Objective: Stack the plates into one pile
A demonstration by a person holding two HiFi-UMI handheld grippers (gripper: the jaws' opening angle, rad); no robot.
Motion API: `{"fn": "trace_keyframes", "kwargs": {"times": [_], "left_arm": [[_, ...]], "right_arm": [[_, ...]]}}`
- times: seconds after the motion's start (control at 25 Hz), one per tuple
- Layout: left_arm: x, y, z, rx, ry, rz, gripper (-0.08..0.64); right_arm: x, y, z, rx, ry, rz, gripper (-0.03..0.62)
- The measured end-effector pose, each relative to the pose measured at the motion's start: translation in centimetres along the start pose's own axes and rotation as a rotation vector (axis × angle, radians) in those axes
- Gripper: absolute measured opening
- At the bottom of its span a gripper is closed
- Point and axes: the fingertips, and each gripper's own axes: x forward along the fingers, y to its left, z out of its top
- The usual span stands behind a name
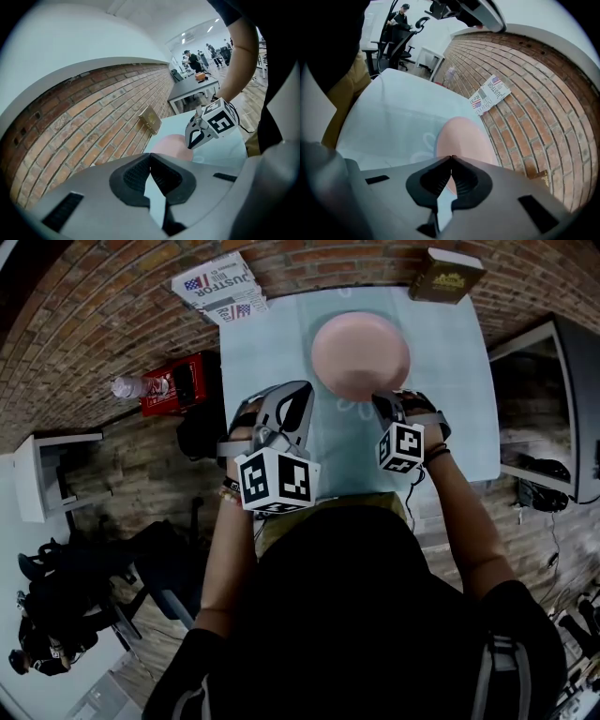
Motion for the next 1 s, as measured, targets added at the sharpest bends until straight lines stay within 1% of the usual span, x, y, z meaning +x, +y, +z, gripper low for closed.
{"fn": "trace_keyframes", "kwargs": {"times": [0.12,0.28,0.4,0.52,0.72,0.84,1.0], "left_arm": [[-0.5,-0.2,0.5,0.012,-0.032,-0.015,0.021],[-1.4,-0.2,1.6,0.036,-0.096,-0.038,0.021],[-2.4,0.3,1.9,0.051,-0.132,-0.048,0.021],[-4.0,0.6,1.8,0.062,-0.162,-0.062,0.021],[-6.8,0.8,1.3,0.086,-0.211,-0.08,0.021],[-8.7,0.5,0.6,0.08,-0.239,-0.092,0.021],[-10.9,-0.1,-0.3,0.082,-0.268,-0.098,0.021]], "right_arm": [[-1.6,-0.6,1.3,0.079,-0.026,-0.011,0.035],[-3.9,-1.3,3.0,0.187,-0.029,-0.023,0.034],[-6.2,-2.3,5.3,0.295,-0.051,-0.075,0.035],[-9.4,-3.6,8.7,0.418,-0.127,-0.137,0.035],[-13.6,-5.1,13.7,0.495,-0.201,-0.256,0.035],[-16.1,-4.8,16.6,0.527,-0.247,-0.314,0.035],[-19.4,-4.0,19.2,0.564,-0.285,-0.371,0.035]]}}
